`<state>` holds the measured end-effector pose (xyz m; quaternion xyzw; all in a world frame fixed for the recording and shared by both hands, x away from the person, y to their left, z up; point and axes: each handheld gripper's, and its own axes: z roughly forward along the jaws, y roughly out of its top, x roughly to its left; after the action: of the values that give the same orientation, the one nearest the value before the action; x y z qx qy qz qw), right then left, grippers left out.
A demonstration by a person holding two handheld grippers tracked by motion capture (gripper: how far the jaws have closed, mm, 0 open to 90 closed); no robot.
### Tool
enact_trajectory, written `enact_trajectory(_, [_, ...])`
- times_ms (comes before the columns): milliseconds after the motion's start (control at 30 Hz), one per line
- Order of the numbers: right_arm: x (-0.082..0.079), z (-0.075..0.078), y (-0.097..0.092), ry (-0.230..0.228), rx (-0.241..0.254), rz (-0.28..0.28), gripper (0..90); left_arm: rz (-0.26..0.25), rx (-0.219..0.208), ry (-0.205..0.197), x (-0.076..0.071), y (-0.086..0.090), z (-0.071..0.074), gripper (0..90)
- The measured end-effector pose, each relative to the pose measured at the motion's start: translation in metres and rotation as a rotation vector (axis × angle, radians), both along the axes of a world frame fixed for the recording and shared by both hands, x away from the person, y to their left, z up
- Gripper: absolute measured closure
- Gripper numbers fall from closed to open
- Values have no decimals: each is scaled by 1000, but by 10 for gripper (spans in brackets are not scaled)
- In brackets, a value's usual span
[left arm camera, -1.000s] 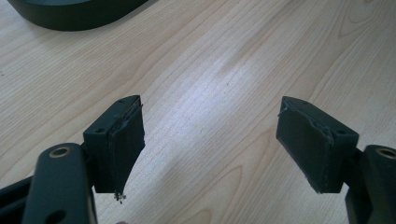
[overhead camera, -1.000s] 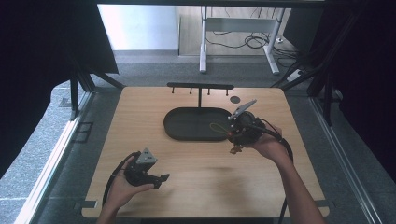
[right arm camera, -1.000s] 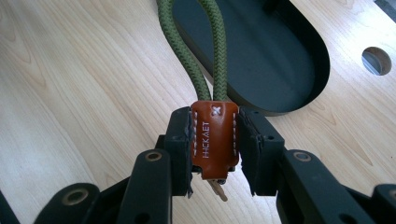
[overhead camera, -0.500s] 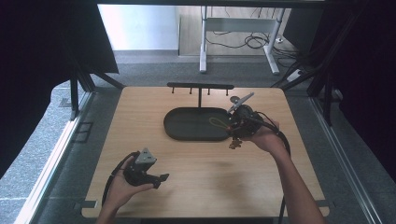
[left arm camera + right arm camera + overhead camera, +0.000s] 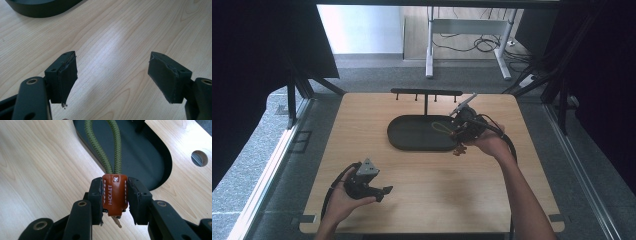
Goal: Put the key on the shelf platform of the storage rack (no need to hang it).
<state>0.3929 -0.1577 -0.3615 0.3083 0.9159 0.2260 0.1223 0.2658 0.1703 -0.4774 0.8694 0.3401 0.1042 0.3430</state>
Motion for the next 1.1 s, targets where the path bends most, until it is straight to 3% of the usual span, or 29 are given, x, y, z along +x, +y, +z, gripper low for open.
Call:
enact_trajectory(533, [21, -2, 17, 12, -4, -7, 669, -4, -6, -4, 0, 1, 1, 242])
enact_trajectory(1100, [36, -3, 20, 15, 1, -30, 669, -6, -6, -5, 0, 1, 1, 242])
